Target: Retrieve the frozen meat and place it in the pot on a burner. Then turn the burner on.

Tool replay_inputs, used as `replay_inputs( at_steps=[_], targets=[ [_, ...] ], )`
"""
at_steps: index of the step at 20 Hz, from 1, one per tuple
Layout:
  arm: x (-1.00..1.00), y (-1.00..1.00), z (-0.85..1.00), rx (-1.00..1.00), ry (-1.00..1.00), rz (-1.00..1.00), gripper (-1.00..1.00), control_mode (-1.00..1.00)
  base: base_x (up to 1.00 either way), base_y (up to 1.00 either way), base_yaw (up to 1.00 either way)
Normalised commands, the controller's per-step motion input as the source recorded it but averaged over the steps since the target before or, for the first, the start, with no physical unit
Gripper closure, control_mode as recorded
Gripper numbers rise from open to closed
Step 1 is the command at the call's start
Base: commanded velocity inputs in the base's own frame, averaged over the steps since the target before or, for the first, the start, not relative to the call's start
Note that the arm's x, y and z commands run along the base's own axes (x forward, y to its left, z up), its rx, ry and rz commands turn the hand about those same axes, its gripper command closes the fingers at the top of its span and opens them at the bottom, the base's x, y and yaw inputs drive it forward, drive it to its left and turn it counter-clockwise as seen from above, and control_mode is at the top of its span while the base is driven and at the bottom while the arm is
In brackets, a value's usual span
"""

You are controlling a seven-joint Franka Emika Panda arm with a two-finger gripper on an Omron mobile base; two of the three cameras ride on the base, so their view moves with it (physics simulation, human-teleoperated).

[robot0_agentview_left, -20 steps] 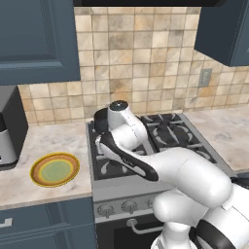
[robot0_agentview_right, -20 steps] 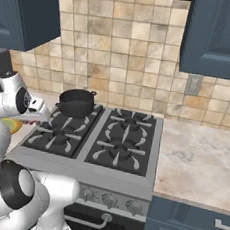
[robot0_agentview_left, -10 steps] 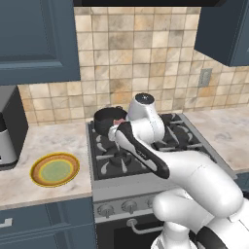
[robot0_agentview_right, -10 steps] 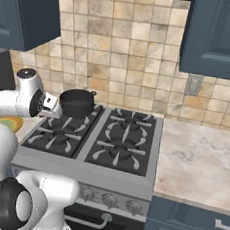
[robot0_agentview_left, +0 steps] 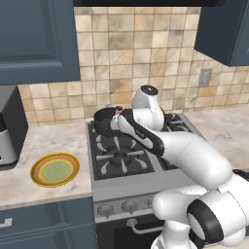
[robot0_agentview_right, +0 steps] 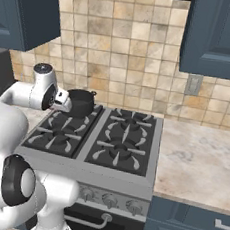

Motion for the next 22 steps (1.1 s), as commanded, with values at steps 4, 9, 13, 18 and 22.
replay_inputs(
  at_steps=[4,9,13,18,22],
  targets=[
    [0.36,-0.19,0.31,0.00,0.06,0.00,1.00,-1.00,0.00,0.00,0.00],
    [0.54,-0.13,0.10,-0.03,0.09,0.00,1.00,-1.00,0.00,0.00,0.00],
    [0.54,0.00,0.00,-0.14,0.06,0.00,1.00,-1.00,0.00,0.00,0.00],
    [0.41,0.00,0.00,-0.05,0.01,0.01,1.00,-1.00,0.00,0.00,0.00],
    [0.33,0.00,-0.06,0.00,0.09,0.03,1.00,-1.00,0.00,0.00,0.00]
  ],
)
